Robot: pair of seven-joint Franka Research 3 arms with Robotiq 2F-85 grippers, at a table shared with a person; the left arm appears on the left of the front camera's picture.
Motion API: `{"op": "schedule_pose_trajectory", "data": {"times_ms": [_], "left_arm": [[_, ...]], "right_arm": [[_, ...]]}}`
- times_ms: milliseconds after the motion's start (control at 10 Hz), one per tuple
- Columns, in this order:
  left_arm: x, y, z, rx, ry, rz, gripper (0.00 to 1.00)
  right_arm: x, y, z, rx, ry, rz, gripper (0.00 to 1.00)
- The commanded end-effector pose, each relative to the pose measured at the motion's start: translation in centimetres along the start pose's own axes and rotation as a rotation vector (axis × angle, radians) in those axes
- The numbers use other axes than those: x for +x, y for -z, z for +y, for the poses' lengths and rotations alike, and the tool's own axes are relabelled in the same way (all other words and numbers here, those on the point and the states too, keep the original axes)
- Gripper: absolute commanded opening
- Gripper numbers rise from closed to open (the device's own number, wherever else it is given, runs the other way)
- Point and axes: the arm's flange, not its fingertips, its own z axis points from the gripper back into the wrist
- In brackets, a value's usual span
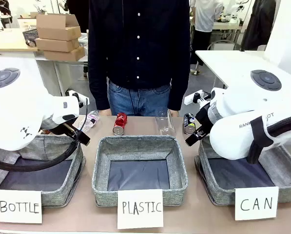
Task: Sort the can waste into the basket.
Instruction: Pick up the can waste from the table and place it in the right Fabric basket.
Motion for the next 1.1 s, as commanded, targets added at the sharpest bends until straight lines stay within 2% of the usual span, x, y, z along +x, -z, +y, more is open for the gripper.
{"op": "schedule_pose_trajectory", "data": {"times_ms": [0, 900, 1000], "left_arm": [[0.0, 0.0, 0.0, 0.0, 0.0, 0.0, 1.0], [0.0, 0.0, 0.0, 0.0, 0.0, 0.0, 1.0], [0.7, -4.7, 0.0, -0.064, -0.011, -0.047, 1.0]], "right_arm": [[0.0, 0.0, 0.0, 0.0, 0.0, 0.0, 1.0], [0.0, 0.0, 0.0, 0.0, 0.0, 0.0, 1.0], [0.2, -4.5, -1.0, -0.014, -0.004, -0.066, 1.0]]}}
